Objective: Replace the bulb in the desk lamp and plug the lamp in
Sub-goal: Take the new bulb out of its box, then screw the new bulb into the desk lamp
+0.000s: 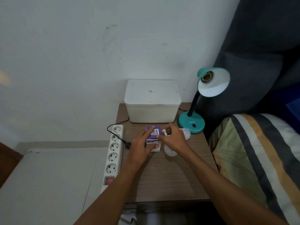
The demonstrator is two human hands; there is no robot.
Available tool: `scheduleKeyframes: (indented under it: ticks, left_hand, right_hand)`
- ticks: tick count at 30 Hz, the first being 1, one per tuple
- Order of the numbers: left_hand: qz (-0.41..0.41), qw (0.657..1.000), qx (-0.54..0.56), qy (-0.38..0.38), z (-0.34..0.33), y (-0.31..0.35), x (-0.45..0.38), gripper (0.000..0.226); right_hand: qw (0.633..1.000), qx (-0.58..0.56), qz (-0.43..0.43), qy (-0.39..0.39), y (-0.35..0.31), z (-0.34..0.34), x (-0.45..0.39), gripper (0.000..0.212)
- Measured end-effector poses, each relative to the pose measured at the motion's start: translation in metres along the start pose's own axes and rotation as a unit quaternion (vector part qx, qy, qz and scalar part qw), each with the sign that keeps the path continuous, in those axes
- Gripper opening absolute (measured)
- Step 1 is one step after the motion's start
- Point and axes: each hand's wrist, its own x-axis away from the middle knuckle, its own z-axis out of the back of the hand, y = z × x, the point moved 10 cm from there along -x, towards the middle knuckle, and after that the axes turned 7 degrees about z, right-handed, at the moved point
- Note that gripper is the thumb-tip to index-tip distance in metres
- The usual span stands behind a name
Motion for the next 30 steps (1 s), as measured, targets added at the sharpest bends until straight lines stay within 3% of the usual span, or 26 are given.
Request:
scheduleKeyframes:
  ticks: [3,7,14,17,21,25,30]
  left_hand:
    - [0.007,1.0,0.004,0.012,0.004,0.004,-0.007,0.082]
    - [0.019,0.999,0.02,0.038,0.013,0.006,-0.029,0.077]
    - [0.032,0.998,0.008,0.057,0.013,0.002,-0.071,0.078]
    - [0.043,0.998,0.004,0.047,0.003,-0.007,-0.077,0.08]
    - [0.027,0.998,-0.022,0.044,-0.006,-0.003,-0.076,0.09]
    - [-0.022,0.991,-0.078,0.103,0.0,0.028,-0.058,0.123]
    - [-0.239,0.941,-0.171,0.169,-0.012,0.126,-0.039,0.113]
  right_hand:
    - [0.998,-0.003,-0.016,0.055,0.002,0.013,0.002,0.009]
    - [0.994,-0.018,-0.04,0.099,0.006,0.036,-0.003,0.006]
    - [0.984,-0.11,-0.034,0.133,0.024,0.079,-0.016,0.024]
    - [0.978,-0.133,-0.036,0.155,0.029,0.093,-0.018,0.022]
    - [0.968,-0.132,-0.106,0.184,0.047,0.106,-0.013,0.026]
    - [0.961,-0.155,-0.08,0.215,0.037,0.127,-0.004,0.038]
    - [0.952,-0.154,0.024,0.264,0.001,0.169,0.003,0.036]
